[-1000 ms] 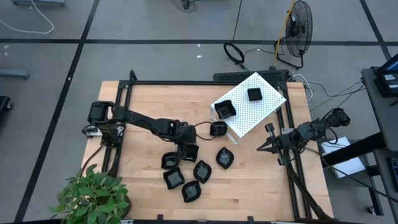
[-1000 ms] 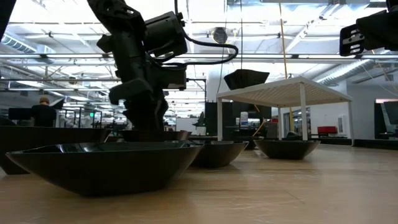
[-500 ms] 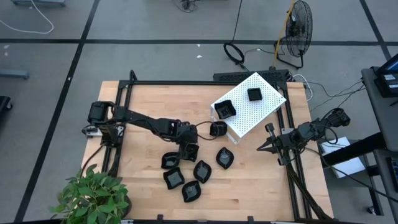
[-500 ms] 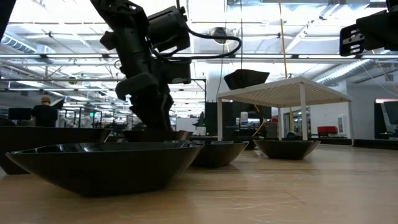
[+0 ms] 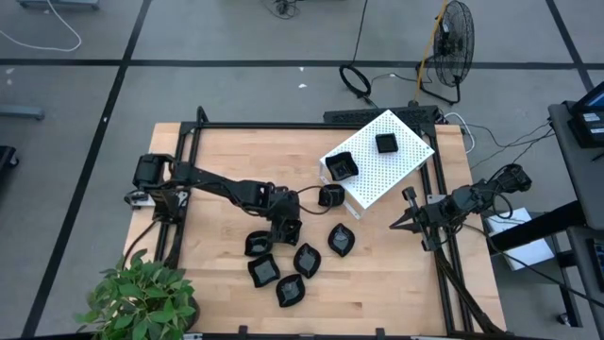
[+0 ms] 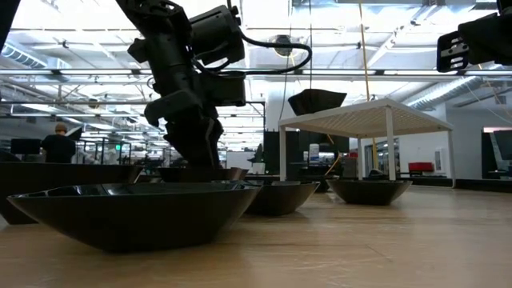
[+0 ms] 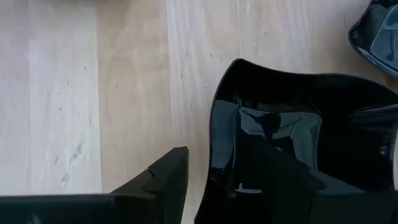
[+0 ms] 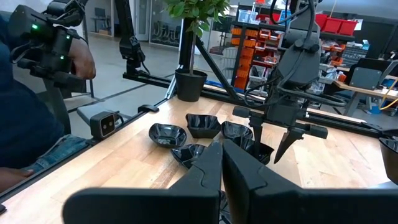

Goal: Pick & Place Mini shaped plates
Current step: Stack the black distorted square plate on top of the black distorted square plates on the shelf

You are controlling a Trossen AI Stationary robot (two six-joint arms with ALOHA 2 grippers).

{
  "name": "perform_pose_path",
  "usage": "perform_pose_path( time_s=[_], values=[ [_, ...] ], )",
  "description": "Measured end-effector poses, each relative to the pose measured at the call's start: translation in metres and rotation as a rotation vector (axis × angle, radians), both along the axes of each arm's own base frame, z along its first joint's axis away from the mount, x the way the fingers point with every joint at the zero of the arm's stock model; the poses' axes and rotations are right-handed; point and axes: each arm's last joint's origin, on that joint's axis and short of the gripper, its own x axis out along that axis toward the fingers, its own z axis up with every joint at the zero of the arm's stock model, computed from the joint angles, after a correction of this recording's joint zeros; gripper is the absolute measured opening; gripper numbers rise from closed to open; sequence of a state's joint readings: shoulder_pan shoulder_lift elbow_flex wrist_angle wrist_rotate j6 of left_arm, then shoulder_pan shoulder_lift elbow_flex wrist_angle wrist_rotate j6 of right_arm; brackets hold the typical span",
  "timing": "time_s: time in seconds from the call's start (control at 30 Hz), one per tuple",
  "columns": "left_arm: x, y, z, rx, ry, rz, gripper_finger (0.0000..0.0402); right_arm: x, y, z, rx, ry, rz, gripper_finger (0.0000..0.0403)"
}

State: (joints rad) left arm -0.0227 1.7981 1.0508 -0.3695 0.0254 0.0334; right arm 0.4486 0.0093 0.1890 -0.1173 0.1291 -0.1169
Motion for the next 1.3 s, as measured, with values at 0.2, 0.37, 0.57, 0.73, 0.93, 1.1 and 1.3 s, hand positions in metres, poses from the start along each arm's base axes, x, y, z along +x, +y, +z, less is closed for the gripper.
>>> perform_pose_path(
  time_s=[0.2,0.37,0.57,0.73,0.93,1.1,1.3],
  values=[
    [-0.001,0.000,0.000,0.000,0.010,0.000,0.0133,0.000,0.000,0.000,0.000,0.000,0.000,0.0000],
    [-0.001,0.002,0.000,-0.006,0.010,0.012,0.0056,0.000,0.000,0.000,0.000,0.000,0.000,0.0000],
    [0.001,0.013,0.003,-0.038,0.006,0.100,0.0010,0.000,0.000,0.000,0.000,0.000,0.000,0.0000],
    [0.010,0.027,0.026,-0.103,-0.002,0.289,0.0008,0.000,0.000,0.000,0.000,0.001,0.000,0.0000],
    [0.028,0.033,0.073,-0.138,-0.089,0.349,0.0009,0.000,0.000,0.000,0.000,0.000,0.000,0.0000],
    [0.039,0.029,0.117,-0.137,-0.211,0.305,0.0006,0.000,0.000,0.000,0.000,0.001,0.000,0.0000],
    [0.055,0.038,0.172,-0.078,-0.496,0.363,0.0004,0.000,0.000,0.000,0.000,0.000,0.000,0.0000]
  ],
)
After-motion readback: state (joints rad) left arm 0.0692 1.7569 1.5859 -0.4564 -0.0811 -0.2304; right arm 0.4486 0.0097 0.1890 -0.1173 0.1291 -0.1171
